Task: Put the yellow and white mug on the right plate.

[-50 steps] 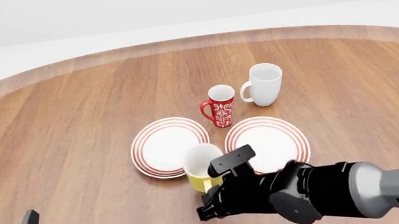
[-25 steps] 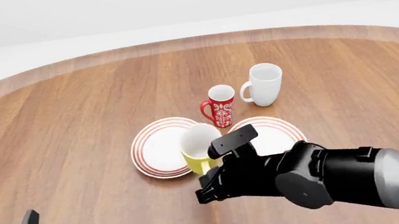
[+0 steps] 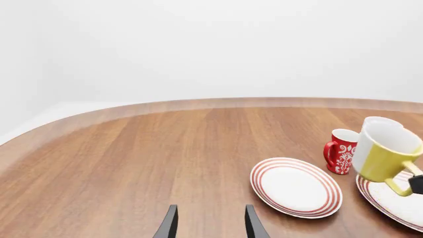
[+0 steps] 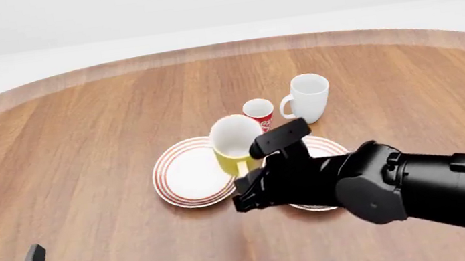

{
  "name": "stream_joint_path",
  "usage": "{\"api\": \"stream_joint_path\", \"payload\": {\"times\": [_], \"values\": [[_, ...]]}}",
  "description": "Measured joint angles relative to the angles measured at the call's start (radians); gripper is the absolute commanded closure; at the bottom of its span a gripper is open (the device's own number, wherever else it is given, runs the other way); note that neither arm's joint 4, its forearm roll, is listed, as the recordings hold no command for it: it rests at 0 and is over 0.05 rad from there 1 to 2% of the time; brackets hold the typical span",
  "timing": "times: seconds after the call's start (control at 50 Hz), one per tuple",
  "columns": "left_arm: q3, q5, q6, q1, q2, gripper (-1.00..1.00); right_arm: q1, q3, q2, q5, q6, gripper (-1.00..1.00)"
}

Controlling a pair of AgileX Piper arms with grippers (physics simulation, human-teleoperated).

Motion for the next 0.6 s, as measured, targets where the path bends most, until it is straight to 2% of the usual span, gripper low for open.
{"api": "stream_joint_path", "payload": {"times": [0.6], "values": [[0.000,0.000,0.000,0.000,0.000,-1.00,-0.044,0.009,-0.001,-0.006,-0.029,1.00]]}}
